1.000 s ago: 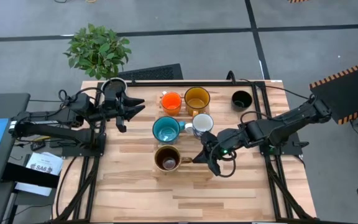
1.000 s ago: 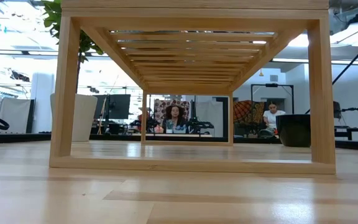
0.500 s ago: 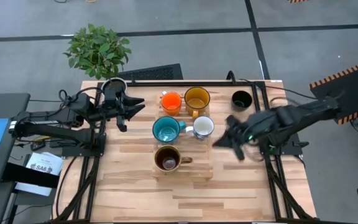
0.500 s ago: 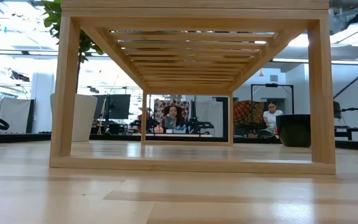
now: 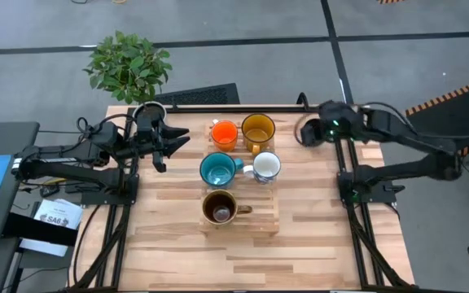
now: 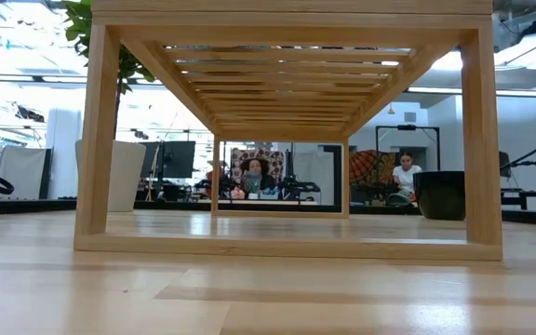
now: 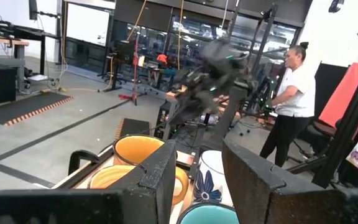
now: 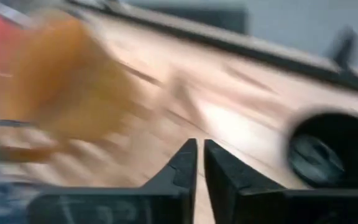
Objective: Place coffee mugs
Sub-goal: Put the black mug on the shelf
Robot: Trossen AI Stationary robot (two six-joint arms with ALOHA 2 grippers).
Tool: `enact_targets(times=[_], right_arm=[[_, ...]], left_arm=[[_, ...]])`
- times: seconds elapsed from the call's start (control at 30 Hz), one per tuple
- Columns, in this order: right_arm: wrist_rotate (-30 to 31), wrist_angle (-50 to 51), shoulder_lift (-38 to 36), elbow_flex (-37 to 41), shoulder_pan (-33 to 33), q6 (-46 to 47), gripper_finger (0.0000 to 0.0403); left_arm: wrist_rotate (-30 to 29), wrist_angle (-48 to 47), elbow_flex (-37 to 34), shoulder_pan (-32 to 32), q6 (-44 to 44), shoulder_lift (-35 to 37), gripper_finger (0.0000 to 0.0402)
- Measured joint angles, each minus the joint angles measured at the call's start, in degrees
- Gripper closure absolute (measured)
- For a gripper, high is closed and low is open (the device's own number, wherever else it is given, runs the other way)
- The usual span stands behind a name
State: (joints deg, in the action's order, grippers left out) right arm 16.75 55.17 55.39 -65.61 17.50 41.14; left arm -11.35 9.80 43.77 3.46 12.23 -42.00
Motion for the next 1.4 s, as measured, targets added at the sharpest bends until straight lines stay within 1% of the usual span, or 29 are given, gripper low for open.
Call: enact_targets(times=[0.07,0.13,0.2,0.23,0.4,0.47,0.53,0.7,0.87,1.17,1.23,1.3,1.4], right_arm=[[-4.3,3.6,1.9,0.0,6.8,-2.9,0.0327],[-8.8,5.9,4.4,0.0,12.9,-8.1,0.0299],[-12.5,7.6,7.5,0.0,17.5,-13.9,0.0268],[-13.3,8.0,9.1,0.0,19.3,-16.6,0.0252],[-16.3,9.0,16.8,0.3,24.6,-25.5,0.0186],[-16.8,8.8,19.2,0.9,25.5,-28.2,0.0170],[-16.8,8.3,21.4,1.8,26.0,-30.7,0.0163],[-16.9,4.7,24.3,7.2,27.4,-32.2,0.0164],[-16.7,-1.1,24.5,12.2,29.1,-32.2,0.0169],[-16.0,-5.8,24.6,16.0,30.0,-30.9,0.0175],[-15.3,-6.2,24.6,17.1,30.0,-30.2,0.0186],[-15.3,-5.7,24.6,17.9,30.0,-30.1,0.0209],[-15.2,-3.7,24.5,18.0,29.7,-30.0,0.0267]], left_arm=[[0.0,0.0,0.0,0.0,0.0,0.0,0.0286],[0.0,0.1,0.0,0.0,0.0,0.0,0.0286],[0.0,0.1,0.0,0.0,0.0,0.0,0.0286],[0.0,0.1,0.0,0.0,0.0,0.0,0.0286],[0.0,0.2,0.0,0.0,0.5,0.0,0.0286],[0.0,0.2,0.0,0.0,0.4,0.0,0.0286],[0.0,0.2,0.0,0.0,0.4,0.0,0.0286],[0.0,0.2,0.0,0.0,0.4,0.0,0.0286],[-1.0,0.2,0.0,0.0,0.4,0.0,0.0286],[-2.5,0.0,0.0,0.0,0.4,0.0,0.0286],[-2.5,0.0,0.0,0.0,0.4,0.0,0.0286],[-2.5,0.0,0.0,0.0,0.4,0.0,0.0286],[-2.5,0.0,0.0,0.0,0.4,0.0,0.0286]])
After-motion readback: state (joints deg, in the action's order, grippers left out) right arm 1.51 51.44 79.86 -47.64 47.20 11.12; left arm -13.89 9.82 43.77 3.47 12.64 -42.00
